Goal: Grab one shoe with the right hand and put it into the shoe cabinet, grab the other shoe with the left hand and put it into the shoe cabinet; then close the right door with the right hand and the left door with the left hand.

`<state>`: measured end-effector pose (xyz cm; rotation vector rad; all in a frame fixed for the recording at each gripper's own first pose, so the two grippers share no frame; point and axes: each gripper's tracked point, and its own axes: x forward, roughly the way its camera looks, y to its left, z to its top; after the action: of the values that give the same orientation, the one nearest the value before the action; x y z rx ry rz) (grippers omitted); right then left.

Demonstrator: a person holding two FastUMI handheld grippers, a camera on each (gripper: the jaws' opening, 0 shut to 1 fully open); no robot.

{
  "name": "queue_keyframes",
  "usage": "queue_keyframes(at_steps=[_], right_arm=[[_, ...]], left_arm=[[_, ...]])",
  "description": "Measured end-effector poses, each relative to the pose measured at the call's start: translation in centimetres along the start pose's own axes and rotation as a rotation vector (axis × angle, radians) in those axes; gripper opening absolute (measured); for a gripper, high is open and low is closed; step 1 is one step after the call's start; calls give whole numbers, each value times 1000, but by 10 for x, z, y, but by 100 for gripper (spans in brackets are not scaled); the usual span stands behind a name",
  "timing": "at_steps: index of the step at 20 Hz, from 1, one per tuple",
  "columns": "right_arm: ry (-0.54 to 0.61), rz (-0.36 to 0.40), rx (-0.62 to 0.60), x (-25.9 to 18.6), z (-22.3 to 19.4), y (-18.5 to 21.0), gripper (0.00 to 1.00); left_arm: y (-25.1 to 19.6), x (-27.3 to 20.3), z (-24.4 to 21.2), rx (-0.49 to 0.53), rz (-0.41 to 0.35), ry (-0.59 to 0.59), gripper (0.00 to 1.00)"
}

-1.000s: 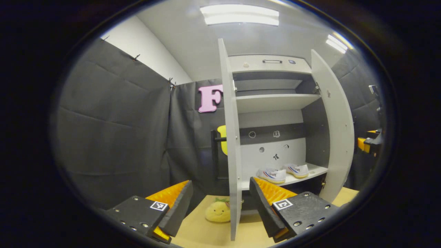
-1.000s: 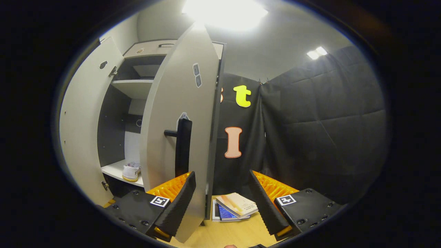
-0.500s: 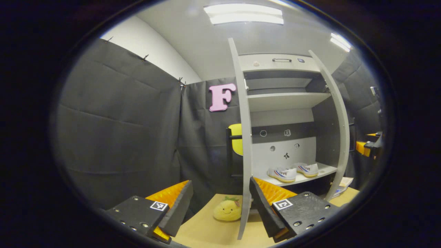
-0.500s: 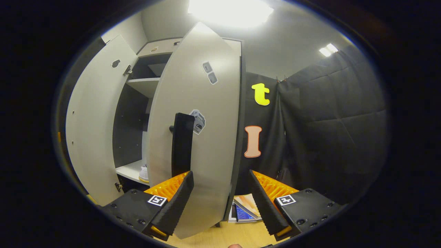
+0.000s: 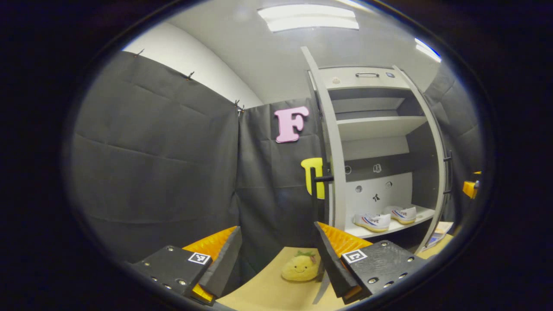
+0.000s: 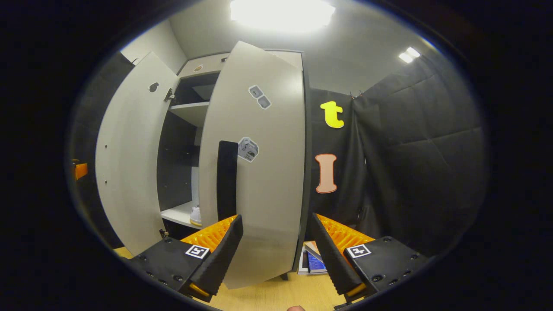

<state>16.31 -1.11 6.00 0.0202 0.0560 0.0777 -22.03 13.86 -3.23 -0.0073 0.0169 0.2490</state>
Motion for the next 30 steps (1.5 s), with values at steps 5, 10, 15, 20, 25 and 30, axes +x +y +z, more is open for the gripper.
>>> queue_keyframes(at_steps=[5,10,15,20,25,30], right_arm=[[38,-13,1,-43,-18,7,99],[55,-46,-16,-83,-26,6,99],[71,-89,-23,-104,-32,-12,99],[92,-112,-15,-101,-39,-35,99],[90,-53,-18,-86,-39,-38,99],[96,20,-39,-77,-42,-38,99]], left_arm=[[9,15,0,-1,1,-2,94],[11,29,-3,-29,-16,9,94],[-3,50,-13,-52,-31,44,94],[0,56,-14,-46,15,39,94],[-4,57,-12,-21,50,33,94],[-8,57,-7,4,102,30,94]])
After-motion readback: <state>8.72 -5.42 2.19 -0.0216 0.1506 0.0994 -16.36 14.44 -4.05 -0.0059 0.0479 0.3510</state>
